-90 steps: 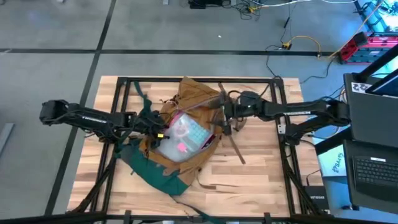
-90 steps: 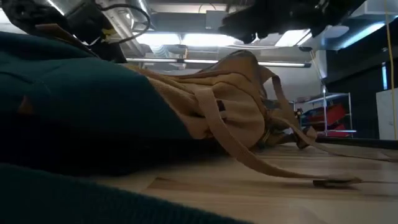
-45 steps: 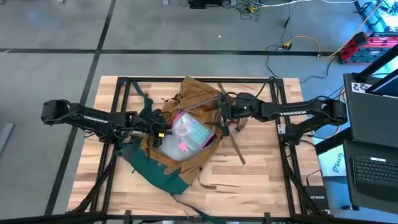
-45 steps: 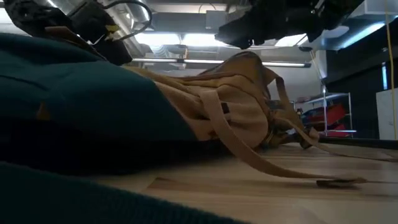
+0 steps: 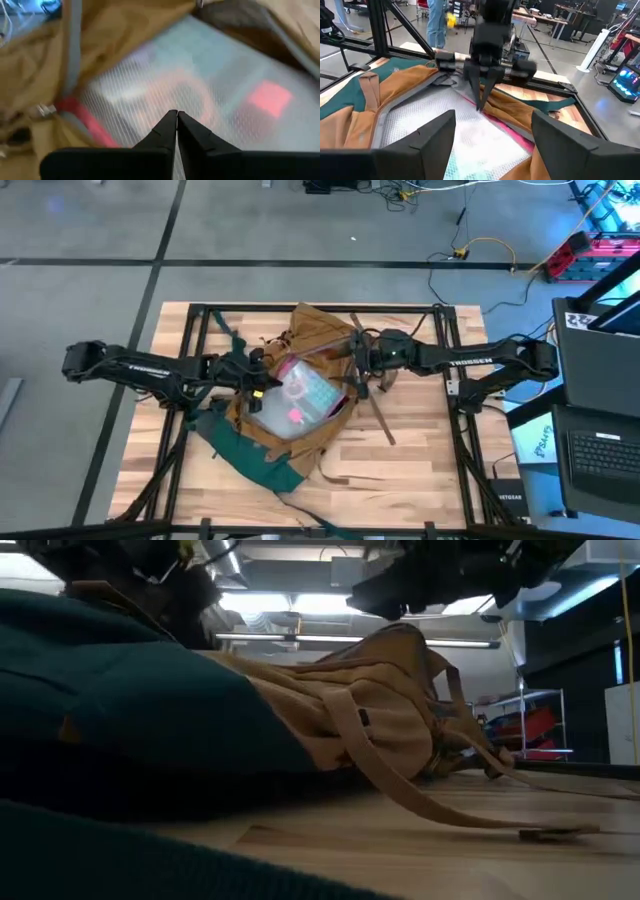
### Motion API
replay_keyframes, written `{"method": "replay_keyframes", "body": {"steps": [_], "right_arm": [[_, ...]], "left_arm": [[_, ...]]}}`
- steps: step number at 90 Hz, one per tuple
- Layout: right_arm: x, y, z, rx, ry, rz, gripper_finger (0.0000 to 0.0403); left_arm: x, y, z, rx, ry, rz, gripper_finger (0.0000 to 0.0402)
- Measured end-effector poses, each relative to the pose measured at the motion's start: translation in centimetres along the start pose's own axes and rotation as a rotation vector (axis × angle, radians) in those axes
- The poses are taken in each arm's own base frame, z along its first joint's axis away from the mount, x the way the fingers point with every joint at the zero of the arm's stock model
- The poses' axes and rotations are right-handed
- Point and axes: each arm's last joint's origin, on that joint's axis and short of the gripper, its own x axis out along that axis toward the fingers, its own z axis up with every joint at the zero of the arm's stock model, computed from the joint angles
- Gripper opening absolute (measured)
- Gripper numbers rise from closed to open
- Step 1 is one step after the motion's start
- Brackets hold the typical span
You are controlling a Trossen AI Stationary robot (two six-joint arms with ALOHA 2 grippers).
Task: Unpack backpack
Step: Remove the pink zipper pouch from the brown backpack
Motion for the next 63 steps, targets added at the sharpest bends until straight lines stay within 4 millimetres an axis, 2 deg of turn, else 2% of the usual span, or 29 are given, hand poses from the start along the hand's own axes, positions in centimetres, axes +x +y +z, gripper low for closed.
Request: {"method": "replay_keyframes", "body": {"steps": [15, 29, 37, 49, 63], "right_arm": [[0.0, 0.0, -0.2, 0.006, 0.02, -0.001, 0.0245], [0.0, 0.0, -0.2, 0.002, 0.024, -0.01, 0.0245], [0.1, -0.1, -0.3, -0.005, 0.024, -0.011, 0.0245], [0.3, -0.1, -0.6, -0.002, 0.034, -0.009, 0.0245], [0.7, -0.1, -1.1, 0.003, 0.055, -0.011, 0.0245]], "left_arm": [[-0.5, -0.3, 1.5, 0.044, -0.015, -0.064, 0.0], [-0.7, -2.6, 1.2, 0.207, 0.007, -0.197, 0.0], [-0.9, -3.8, 1.0, 0.265, 0.029, -0.207, 0.0007], [-1.1, -4.9, 0.5, 0.291, 0.072, -0.217, 0.0042], [-0.9, -5.9, 0.0, 0.309, 0.108, -0.205, 0.0109]]}}
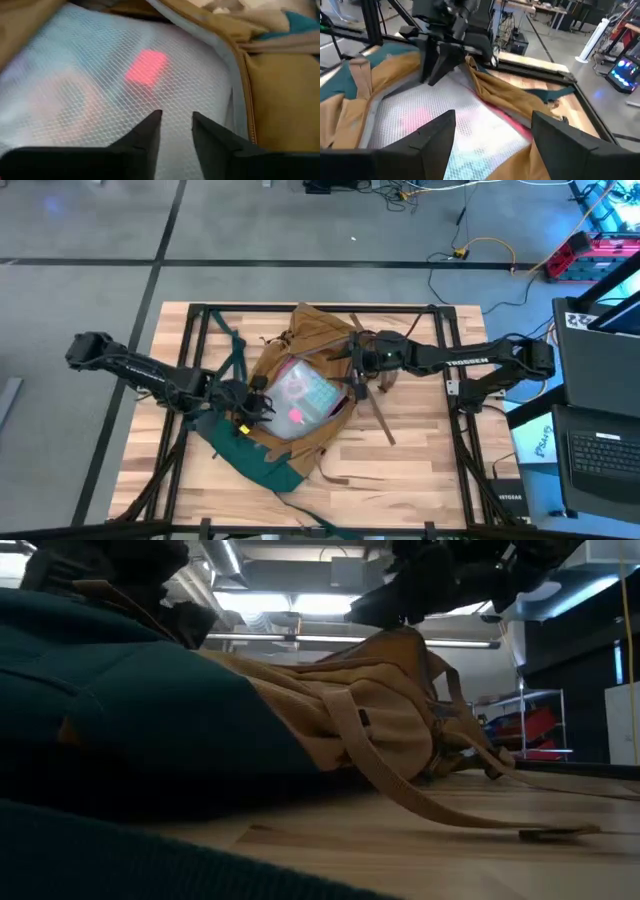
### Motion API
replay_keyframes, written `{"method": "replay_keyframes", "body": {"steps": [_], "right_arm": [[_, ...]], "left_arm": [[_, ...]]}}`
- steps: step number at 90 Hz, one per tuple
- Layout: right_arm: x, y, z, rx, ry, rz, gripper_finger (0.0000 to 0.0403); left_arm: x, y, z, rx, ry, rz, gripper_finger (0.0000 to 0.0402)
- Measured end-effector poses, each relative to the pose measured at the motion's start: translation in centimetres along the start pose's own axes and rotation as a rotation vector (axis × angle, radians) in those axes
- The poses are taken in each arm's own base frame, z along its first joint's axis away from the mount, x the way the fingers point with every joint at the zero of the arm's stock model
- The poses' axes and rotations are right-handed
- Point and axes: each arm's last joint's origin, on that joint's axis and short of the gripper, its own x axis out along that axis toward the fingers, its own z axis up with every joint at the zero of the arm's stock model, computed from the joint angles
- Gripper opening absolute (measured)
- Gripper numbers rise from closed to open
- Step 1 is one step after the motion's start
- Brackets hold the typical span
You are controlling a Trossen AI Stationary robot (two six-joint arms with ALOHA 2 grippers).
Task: Unpack backpack
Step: Remove the pink zipper pouch from the brown backpack
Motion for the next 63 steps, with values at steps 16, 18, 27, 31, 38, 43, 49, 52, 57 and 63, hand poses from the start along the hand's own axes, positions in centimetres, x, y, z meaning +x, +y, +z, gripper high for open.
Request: {"method": "replay_keyframes", "body": {"steps": [16, 18, 27, 31, 38, 43, 49, 52, 57, 63], "right_arm": [[0.5, 0.0, -0.6, 0.006, 0.023, 0.004, 0.0245], [0.6, 0.0, -0.7, 0.007, 0.027, 0.005, 0.0245], [0.7, 0.0, -0.8, 0.007, 0.027, 0.005, 0.0245], [0.8, 0.0, -0.9, 0.007, 0.027, 0.005, 0.0245], [0.9, 0.0, -1.0, 0.007, 0.027, 0.005, 0.0245], [1.0, 0.0, -1.0, 0.007, 0.027, 0.005, 0.0245], [1.0, 0.0, -1.0, 0.006, 0.025, 0.005, 0.0245], [1.0, 0.0, -1.0, 0.006, 0.025, 0.005, 0.0245], [1.0, 0.0, -1.0, 0.006, 0.025, 0.005, 0.0245], [1.0, 0.0, -1.0, 0.006, 0.025, 0.005, 0.0245]], "left_arm": [[1.3, -0.6, -0.6, -0.022, 0.084, 0.076, 0.0195], [1.6, -0.7, -0.7, -0.032, 0.096, 0.075, 0.0204], [2.5, -1.1, -1.0, -0.06, 0.133, 0.07, 0.023], [2.9, -1.3, -1.2, -0.072, 0.15, 0.068, 0.0241], [3.6, -1.6, -1.5, -0.093, 0.179, 0.065, 0.0261], [4.0, -1.8, -1.7, -0.107, 0.196, 0.064, 0.0273], [4.1, -1.8, -1.8, -0.115, 0.203, 0.066, 0.0275], [4.2, -1.8, -1.8, -0.114, 0.206, 0.072, 0.0275], [4.2, -1.7, -1.8, -0.107, 0.21, 0.094, 0.0276], [4.1, -1.7, -1.9, -0.078, 0.218, 0.133, 0.0276]]}}
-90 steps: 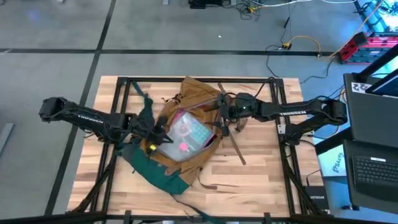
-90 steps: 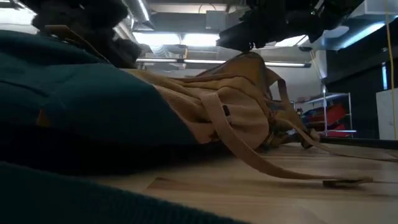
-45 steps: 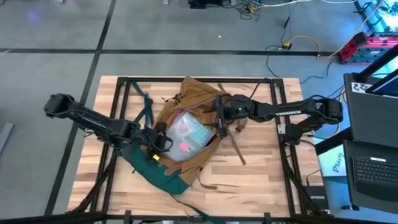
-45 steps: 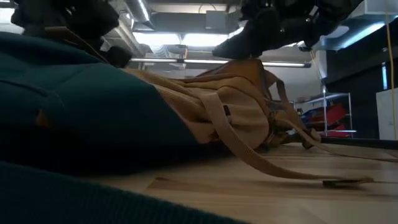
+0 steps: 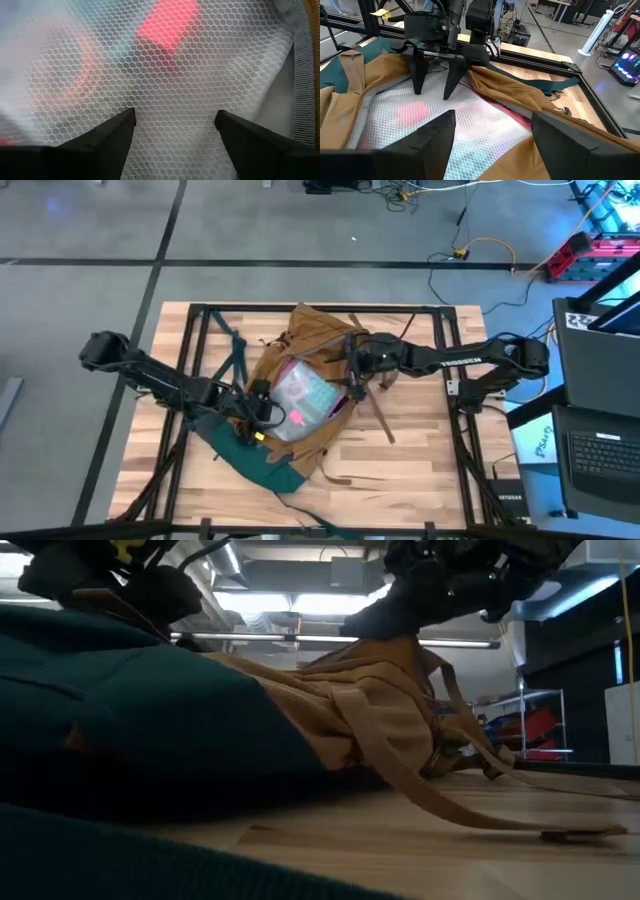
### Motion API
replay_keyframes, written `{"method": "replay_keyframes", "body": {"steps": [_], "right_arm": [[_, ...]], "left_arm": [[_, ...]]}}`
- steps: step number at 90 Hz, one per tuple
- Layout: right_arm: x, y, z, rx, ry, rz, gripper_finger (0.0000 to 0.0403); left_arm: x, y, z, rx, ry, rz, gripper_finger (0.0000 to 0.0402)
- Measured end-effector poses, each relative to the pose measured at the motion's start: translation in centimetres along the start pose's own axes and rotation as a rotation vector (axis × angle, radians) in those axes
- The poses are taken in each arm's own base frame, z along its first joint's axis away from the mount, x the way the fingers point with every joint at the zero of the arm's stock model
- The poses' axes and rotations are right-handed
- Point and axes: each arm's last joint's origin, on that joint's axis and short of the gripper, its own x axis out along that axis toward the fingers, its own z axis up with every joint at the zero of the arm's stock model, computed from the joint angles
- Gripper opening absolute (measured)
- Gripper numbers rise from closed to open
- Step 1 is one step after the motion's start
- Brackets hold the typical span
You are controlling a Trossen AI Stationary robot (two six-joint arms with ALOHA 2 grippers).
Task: Unpack backpack
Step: Remove the pink zipper pouch from the brown backpack
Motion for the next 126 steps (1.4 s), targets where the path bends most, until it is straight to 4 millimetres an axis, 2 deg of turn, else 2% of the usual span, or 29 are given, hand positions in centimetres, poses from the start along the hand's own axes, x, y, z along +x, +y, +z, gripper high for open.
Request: {"method": "replay_keyframes", "body": {"steps": [10, 20, 32, 46, 69, 83, 98, 106, 115, 126], "right_arm": [[0.0, 0.0, 0.0, 0.0, -0.001, 0.0, 0.0245], [0.0, 0.0, 0.0, 0.0, -0.001, 0.0, 0.0245], [0.0, 0.0, 0.0, 0.0, -0.001, 0.0, 0.0245], [0.0, 0.0, 0.0, 0.001, -0.001, 0.001, 0.0245], [0.0, 0.0, 0.0, 0.013, -0.001, 0.001, 0.0245], [0.0, 0.0, 0.0, 0.027, -0.001, 0.001, 0.0245], [0.0, 0.0, 0.0, 0.027, -0.001, 0.001, 0.0245], [0.0, 0.0, 0.0, 0.027, -0.001, 0.001, 0.0245], [0.0, 0.0, 0.0, 0.028, -0.001, 0.001, 0.0245], [0.0, 0.0, 0.0, 0.034, 0.0, 0.002, 0.0245]], "left_arm": [[0.0, 0.3, -0.1, 0.031, 0.013, 0.107, 0.027], [0.1, 0.5, 0.0, 0.054, 0.011, 0.177, 0.0237], [0.1, 0.7, -0.1, 0.056, 0.015, 0.226, 0.0172], [0.1, 0.7, -0.1, 0.054, 0.018, 0.246, 0.0063], [0.1, 0.8, -0.1, 0.064, 0.017, 0.249, 0.0001], [-0.6, 1.0, 0.9, 0.085, -0.005, 0.271, 0.0], [-2.0, 1.6, 1.8, 0.078, -0.043, 0.433, 0.0], [-2.1, 2.3, 1.9, 0.035, -0.054, 0.446, 0.0003], [-1.9, 2.8, 1.7, 0.022, -0.051, 0.34, 0.0028], [-1.8, 3.2, 1.7, 0.011, -0.051, 0.299, 0.0082]]}}
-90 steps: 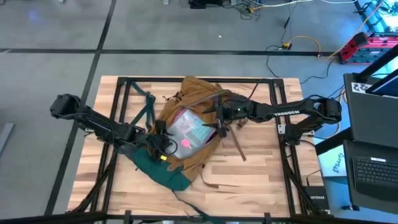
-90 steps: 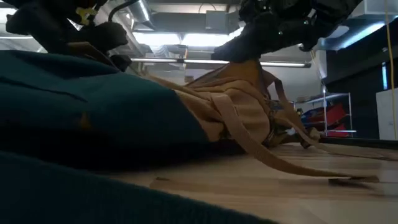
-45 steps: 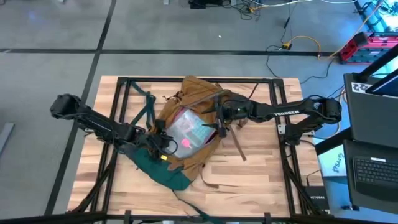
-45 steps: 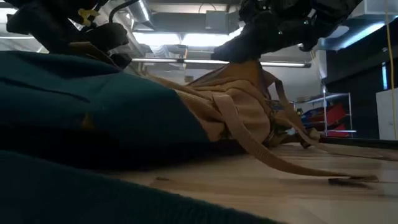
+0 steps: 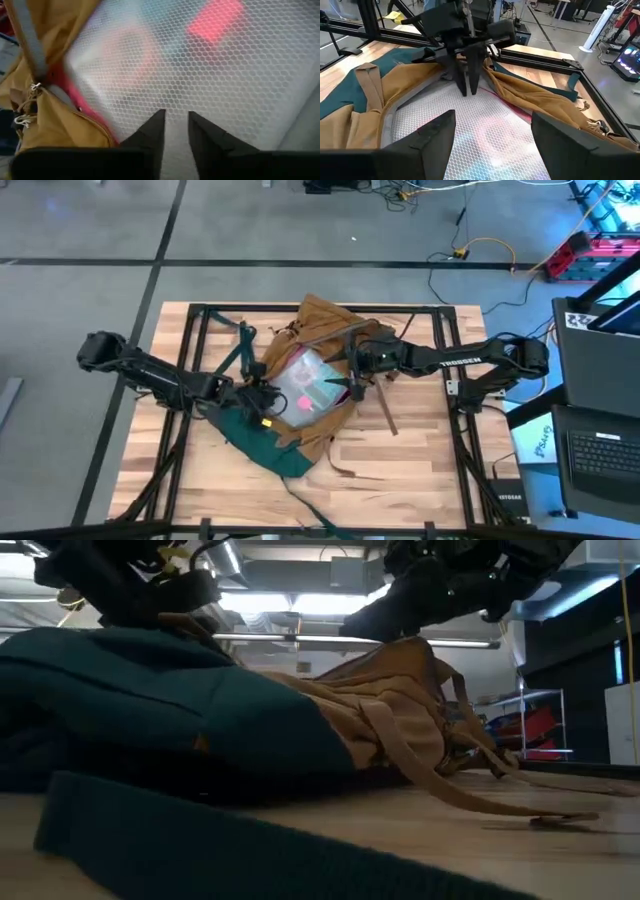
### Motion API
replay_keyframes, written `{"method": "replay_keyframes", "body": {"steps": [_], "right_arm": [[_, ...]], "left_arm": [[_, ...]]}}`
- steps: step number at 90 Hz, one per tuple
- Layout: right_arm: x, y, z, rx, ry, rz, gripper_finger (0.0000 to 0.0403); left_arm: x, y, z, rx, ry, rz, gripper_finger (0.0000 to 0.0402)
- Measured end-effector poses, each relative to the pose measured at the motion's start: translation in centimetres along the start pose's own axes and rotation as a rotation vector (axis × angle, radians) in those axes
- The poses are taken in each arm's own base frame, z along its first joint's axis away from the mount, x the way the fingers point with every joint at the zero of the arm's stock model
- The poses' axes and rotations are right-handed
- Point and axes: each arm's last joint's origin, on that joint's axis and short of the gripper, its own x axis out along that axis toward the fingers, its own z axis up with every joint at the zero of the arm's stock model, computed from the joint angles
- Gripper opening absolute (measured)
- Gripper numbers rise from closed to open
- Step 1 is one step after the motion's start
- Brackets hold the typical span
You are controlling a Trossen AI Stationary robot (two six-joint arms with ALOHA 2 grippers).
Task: Unpack backpack
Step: Remove the pink zipper pouch from the brown backpack
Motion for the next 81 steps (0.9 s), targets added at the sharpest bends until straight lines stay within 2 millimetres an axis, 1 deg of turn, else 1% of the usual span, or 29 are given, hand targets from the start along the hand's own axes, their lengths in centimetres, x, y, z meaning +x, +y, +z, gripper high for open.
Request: {"method": "replay_keyframes", "body": {"steps": [9, 34, 46, 55, 62, 69, 75, 81], "right_arm": [[0.1, 0.1, 0.0, 0.027, 0.001, 0.009, 0.0245], [1.7, 2.7, -0.2, -0.107, 0.052, -0.013, 0.0245], [2.7, 3.6, 0.9, -0.167, 0.095, -0.056, 0.0245], [3.6, 4.3, 1.1, -0.197, 0.18, -0.085, 0.0245], [4.6, 5.0, 1.1, -0.224, 0.246, -0.08, 0.0245], [5.8, 5.7, 0.7, -0.239, 0.311, -0.06, 0.0245], [6.8, 6.4, 0.2, -0.253, 0.374, -0.031, 0.0245], [7.6, 7.0, 0.0, -0.263, 0.414, -0.004, 0.0245]], "left_arm": [[0.0, 0.1, 0.1, 0.003, -0.001, -0.003, 0.0134], [-0.9, 0.5, 2.2, 0.064, -0.03, 0.053, 0.0235], [-1.8, 0.9, 3.5, 0.086, -0.016, 0.077, 0.0245], [-2.4, 0.9, 4.1, 0.085, -0.004, 0.062, 0.0246], [-2.8, 0.5, 4.2, 0.094, 0.001, 0.033, 0.0246], [-3.2, -0.2, 4.3, 0.084, -0.02, -0.04, 0.0246], [-3.5, -0.9, 4.4, 0.069, -0.038, -0.14, 0.0246], [-3.9, -1.6, 4.5, 0.046, -0.055, -0.236, 0.0246]]}}
